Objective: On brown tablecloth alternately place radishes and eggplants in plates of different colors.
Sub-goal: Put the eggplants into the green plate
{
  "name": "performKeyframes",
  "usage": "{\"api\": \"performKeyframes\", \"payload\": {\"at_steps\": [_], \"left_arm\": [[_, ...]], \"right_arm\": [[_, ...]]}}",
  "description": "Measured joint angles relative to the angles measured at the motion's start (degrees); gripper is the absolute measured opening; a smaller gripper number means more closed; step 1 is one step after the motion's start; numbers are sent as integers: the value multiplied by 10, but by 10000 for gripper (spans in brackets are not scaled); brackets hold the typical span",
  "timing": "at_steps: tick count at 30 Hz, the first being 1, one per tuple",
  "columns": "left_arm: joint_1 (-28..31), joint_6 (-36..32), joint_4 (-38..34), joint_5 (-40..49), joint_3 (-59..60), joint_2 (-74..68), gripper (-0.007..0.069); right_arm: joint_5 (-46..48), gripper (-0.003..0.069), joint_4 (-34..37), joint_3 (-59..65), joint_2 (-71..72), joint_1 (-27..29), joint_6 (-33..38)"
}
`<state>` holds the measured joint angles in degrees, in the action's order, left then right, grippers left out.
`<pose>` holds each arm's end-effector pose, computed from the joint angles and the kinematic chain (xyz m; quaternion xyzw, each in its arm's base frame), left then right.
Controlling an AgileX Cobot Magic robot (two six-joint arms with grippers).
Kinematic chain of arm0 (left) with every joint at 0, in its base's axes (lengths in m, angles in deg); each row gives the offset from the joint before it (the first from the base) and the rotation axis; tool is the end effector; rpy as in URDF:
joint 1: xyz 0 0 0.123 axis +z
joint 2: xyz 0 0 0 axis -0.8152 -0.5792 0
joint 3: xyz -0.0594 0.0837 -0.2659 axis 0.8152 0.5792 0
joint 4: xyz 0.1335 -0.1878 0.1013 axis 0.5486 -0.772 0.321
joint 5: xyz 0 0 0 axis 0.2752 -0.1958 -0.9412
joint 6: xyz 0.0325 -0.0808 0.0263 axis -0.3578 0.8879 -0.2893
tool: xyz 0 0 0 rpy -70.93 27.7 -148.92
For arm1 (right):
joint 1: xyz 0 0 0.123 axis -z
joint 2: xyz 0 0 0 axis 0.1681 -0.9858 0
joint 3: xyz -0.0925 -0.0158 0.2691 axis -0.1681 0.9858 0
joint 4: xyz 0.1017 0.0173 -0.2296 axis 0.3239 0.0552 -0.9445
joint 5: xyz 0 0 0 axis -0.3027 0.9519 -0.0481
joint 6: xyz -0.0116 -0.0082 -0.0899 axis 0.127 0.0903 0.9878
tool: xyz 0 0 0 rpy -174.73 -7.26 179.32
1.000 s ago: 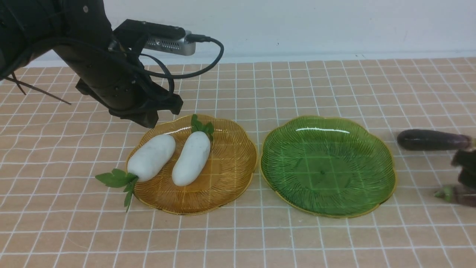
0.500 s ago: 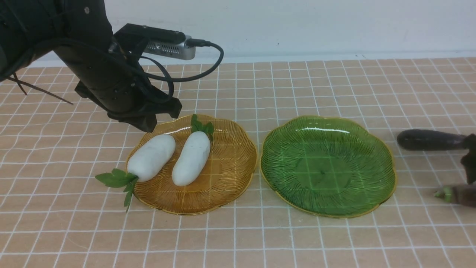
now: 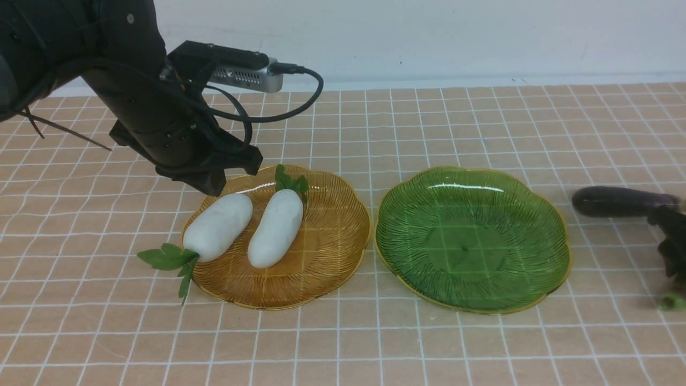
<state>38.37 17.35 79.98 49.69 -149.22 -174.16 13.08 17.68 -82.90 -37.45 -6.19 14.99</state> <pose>0.3437 -0.1053 0.3080 0.1399 0.9726 -0.0542 0.1779 0.3461 0.1082 0.2237 -0.0623 0.9741 0.0969 0.1944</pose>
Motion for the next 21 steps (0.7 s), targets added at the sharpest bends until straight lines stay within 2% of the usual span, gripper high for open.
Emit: {"api": "performKeyframes", "payload": {"at_steps": [3,7,9,10,11,12,14,16,18,21], "left_arm": [[0,0,0,0,0,0,-3],[0,0,0,0,0,0,-3],[0,0,0,0,0,0,-3],[0,0,0,0,0,0,-3],[0,0,0,0,0,0,-3],[0,0,0,0,0,0,-3],[0,0,0,0,0,0,-3],[0,0,0,0,0,0,-3],[0,1,0,0,0,0,-3],[0,2,0,0,0,0,-3]], "right_arm": [[-11,372,-9,0,-24,-15,7],[-3,526,-32,-4,-28,-9,4],[21,547,-34,-19,-28,0,-6],[38,521,-34,-30,-28,11,-8],[55,465,-34,-44,-28,20,-8],[73,382,-34,-58,-28,37,-9],[117,164,-34,-98,-33,77,-19],[140,42,-32,-130,-47,121,-67],[146,4,-34,-164,-73,167,-143],[145,54,-38,-196,-112,208,-221]]}}
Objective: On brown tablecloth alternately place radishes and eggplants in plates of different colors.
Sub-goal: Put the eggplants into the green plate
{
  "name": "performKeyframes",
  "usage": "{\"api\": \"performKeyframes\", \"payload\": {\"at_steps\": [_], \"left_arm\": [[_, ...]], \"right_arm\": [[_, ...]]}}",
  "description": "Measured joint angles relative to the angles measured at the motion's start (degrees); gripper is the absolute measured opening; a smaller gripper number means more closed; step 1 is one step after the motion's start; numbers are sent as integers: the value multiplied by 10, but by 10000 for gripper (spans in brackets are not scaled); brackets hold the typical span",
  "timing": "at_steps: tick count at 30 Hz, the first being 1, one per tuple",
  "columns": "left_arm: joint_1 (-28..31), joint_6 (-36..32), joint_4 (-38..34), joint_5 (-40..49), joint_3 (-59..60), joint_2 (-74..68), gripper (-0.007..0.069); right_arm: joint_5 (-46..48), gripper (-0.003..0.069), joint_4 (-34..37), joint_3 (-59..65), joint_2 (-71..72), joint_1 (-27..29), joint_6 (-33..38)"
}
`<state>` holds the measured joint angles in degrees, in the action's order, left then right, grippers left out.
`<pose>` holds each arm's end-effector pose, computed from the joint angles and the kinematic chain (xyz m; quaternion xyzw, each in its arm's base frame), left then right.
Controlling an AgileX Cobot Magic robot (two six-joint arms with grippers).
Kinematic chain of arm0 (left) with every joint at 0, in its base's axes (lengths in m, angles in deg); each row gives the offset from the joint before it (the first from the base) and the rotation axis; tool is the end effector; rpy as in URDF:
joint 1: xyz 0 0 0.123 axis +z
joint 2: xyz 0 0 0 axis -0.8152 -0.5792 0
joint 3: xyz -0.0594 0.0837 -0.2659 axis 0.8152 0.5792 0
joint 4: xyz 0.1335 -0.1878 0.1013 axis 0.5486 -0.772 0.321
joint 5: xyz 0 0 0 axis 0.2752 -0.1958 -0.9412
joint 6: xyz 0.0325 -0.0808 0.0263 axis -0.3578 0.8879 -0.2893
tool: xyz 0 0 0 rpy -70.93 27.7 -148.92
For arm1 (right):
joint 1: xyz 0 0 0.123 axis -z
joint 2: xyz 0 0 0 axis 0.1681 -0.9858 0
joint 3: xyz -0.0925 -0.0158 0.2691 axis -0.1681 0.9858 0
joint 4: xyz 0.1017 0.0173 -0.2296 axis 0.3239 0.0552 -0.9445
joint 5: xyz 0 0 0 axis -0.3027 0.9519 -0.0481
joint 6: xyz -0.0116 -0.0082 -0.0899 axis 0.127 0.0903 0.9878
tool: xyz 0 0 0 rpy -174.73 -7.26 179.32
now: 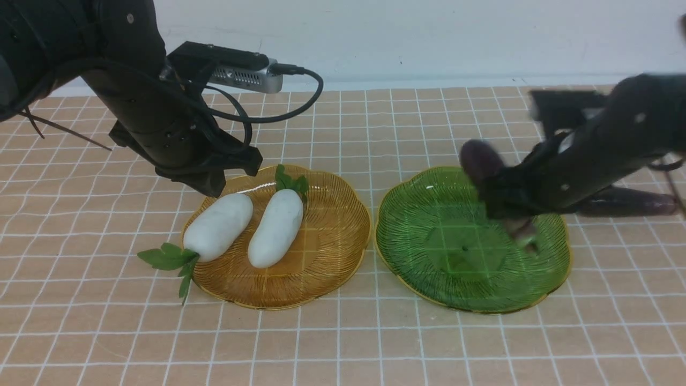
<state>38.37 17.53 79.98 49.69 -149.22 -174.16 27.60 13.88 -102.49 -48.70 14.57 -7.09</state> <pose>0.3437 -0.1053 0.3080 0.1384 0.9728 -0.0545 0.1778 0.4135 -0.0283 0.2324 0.2735 0.9483 0.0690 0.1452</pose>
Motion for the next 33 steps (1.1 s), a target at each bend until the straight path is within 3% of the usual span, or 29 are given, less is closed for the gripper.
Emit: {"api": "performKeyframes", "payload": {"at_steps": [5,9,13,20,24,29,33], "left_arm": [[0,0,0,0,0,0,-3],[0,0,0,1,0,0,-3],[0,0,0,1,0,0,-3],[0,0,0,1,0,0,-3],[0,0,0,1,0,0,-3],[0,0,-1,6,0,0,-3],[0,0,-1,10,0,0,-3]], "right_arm": [[1,297,-5,-13,-44,3,-96],[1,491,-12,-15,-66,3,-257],[-11,563,-31,-15,-83,3,-321],[-50,565,-38,-15,-112,3,-329],[-56,514,-30,-17,-117,3,-316],[-52,357,-26,-40,-117,3,-257],[-38,349,3,-85,-103,3,-144]]}}
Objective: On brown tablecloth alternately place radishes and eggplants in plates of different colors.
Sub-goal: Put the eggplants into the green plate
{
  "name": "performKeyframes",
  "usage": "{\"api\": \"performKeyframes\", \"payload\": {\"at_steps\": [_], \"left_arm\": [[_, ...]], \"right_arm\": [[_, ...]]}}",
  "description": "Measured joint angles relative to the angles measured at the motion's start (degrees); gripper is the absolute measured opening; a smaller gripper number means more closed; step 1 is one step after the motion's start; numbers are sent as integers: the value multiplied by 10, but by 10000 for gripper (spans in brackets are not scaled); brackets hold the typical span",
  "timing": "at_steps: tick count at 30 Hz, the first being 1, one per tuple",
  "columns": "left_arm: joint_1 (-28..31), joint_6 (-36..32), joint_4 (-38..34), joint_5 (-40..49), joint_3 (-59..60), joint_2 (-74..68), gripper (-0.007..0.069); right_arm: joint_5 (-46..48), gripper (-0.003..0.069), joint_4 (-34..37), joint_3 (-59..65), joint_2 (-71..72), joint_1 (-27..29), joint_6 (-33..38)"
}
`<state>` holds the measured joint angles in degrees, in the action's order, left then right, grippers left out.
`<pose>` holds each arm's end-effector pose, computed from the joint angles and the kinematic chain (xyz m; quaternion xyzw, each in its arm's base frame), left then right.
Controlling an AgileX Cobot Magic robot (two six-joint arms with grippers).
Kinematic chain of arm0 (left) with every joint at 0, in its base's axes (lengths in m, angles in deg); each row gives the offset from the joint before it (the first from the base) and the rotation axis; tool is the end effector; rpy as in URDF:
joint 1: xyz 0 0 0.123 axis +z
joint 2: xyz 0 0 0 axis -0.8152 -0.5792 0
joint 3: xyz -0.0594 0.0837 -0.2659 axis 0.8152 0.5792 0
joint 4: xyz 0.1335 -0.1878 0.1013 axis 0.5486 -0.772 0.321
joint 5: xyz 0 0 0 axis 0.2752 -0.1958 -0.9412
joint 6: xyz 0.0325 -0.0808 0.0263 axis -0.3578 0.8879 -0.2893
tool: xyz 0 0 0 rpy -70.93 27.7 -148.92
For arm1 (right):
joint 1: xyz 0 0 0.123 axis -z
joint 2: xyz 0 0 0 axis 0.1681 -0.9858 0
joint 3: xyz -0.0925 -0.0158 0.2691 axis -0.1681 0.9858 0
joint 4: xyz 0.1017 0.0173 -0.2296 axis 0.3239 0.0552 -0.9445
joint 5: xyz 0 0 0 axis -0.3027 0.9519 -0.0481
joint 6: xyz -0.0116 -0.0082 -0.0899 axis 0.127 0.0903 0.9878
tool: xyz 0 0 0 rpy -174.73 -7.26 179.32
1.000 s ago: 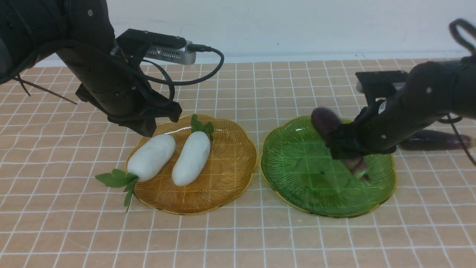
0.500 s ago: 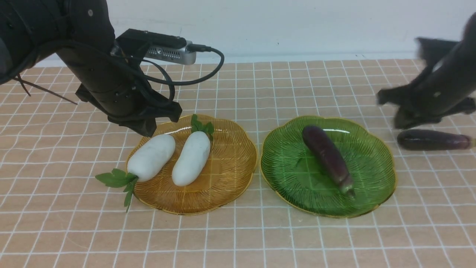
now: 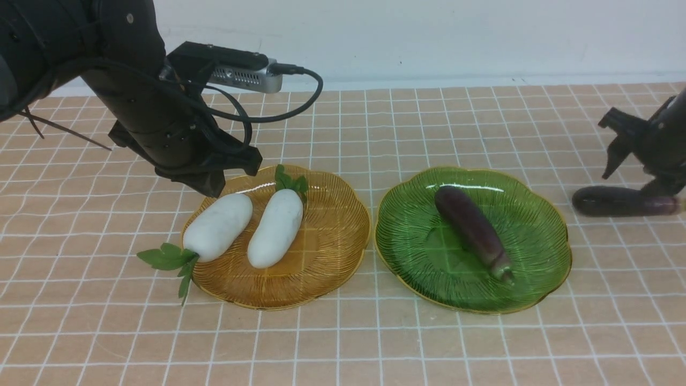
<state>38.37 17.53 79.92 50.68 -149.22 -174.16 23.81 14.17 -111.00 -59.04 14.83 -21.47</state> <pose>0.3423 -0.1050 0.3074 0.1387 0.9743 -0.0539 0.1693 0.4566 -0.0341 0.1964 0.3941 0.9018 0.0923 0.1514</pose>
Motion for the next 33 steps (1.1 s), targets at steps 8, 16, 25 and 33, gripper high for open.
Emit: {"api": "performKeyframes", "payload": {"at_steps": [8,16,25,33], "left_arm": [[0,0,0,-17,0,0,-3],[0,0,1,-21,0,0,-3],[0,-11,1,-22,0,0,33],[0,-11,1,-23,0,0,38]], "right_arm": [[187,349,99,-60,59,-131,386],[195,381,-102,-21,36,-226,359],[189,556,-89,171,176,-231,349],[76,64,-68,498,588,-231,351]]}}
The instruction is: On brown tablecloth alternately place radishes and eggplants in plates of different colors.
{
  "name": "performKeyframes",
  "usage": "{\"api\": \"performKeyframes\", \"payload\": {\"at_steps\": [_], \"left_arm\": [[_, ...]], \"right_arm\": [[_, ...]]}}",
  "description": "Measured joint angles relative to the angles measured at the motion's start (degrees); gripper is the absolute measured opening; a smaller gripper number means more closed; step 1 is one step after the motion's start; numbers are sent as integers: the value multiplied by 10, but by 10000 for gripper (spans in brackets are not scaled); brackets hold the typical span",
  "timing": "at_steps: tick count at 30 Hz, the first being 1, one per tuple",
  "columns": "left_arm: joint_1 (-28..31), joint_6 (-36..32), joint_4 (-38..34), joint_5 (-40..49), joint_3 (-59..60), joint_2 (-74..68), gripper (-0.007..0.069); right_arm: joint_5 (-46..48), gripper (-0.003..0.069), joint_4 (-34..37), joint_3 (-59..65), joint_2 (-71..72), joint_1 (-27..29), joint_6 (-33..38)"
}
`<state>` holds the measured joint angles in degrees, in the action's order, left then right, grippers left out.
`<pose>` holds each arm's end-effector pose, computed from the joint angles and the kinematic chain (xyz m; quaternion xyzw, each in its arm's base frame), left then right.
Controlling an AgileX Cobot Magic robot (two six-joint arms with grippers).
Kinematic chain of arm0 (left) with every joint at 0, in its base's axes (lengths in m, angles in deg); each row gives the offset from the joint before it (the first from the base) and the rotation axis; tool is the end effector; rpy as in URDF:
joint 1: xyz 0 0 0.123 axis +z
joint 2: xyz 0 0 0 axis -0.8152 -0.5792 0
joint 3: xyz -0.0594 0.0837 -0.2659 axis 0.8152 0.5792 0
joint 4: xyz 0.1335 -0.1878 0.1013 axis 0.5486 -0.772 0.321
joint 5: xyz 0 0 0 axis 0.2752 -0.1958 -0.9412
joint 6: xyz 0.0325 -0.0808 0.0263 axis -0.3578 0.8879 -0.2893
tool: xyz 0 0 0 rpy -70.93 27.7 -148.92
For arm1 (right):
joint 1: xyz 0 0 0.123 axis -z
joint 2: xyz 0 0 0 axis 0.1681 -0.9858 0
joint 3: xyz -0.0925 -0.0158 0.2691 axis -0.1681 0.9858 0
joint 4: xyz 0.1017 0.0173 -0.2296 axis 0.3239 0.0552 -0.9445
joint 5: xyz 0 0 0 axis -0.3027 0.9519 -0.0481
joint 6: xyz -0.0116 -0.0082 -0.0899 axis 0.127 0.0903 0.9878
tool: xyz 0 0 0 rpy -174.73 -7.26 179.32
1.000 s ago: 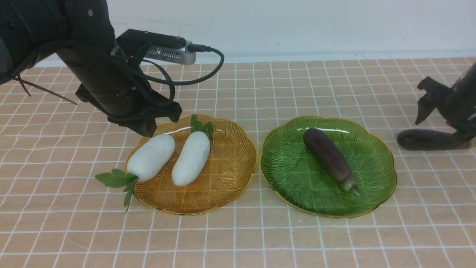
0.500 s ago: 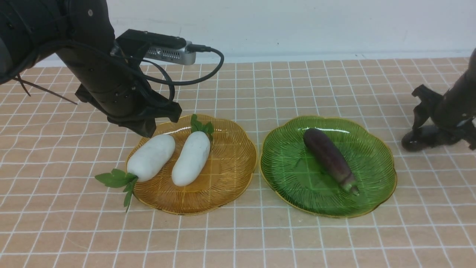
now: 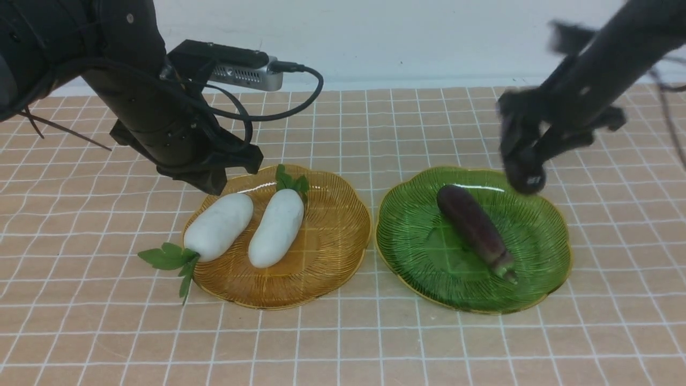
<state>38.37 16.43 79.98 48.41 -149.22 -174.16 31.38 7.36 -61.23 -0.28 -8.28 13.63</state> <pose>0.3456 -0.1058 0.3087 0.1470 0.9694 -0.0540 0.1892 0.1824 0.0575 0.2864 -0.1214 0.9753 0.0268 0.1825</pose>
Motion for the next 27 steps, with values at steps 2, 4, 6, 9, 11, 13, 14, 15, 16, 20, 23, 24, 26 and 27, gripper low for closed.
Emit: {"api": "performKeyframes", "payload": {"at_steps": [2,4,6,9,11,13,14,15,16,20,23,24,26,27], "left_arm": [[0,0,0,0,0,0,38],[0,0,0,0,0,0,38],[0,0,0,0,0,0,38],[0,0,0,0,0,0,38],[0,0,0,0,0,0,38],[0,0,0,0,0,0,38],[0,0,0,-1,0,0,38],[0,0,0,-4,0,0,38],[0,0,0,-6,0,0,38],[0,0,0,-16,0,0,38],[0,-1,0,-20,0,0,38],[0,-1,0,-20,0,0,38],[0,-1,0,-20,0,0,38],[0,-1,0,-20,0,0,38]], "right_arm": [[-115,15,15,73,84,0,0],[-201,-3,30,131,137,0,5],[-253,-13,36,178,190,0,15],[-297,-15,24,208,213,0,29],[-317,-15,18,212,215,0,33],[-321,-15,14,212,215,0,33],[-320,-15,11,213,215,0,33],[-320,-15,11,213,215,0,33],[-318,-15,11,213,215,0,33],[-313,-15,11,213,215,0,33],[-313,-15,11,213,215,0,33],[-313,-15,11,213,215,0,33],[-313,-15,11,214,215,0,33],[-313,-15,11,217,218,0,33]]}}
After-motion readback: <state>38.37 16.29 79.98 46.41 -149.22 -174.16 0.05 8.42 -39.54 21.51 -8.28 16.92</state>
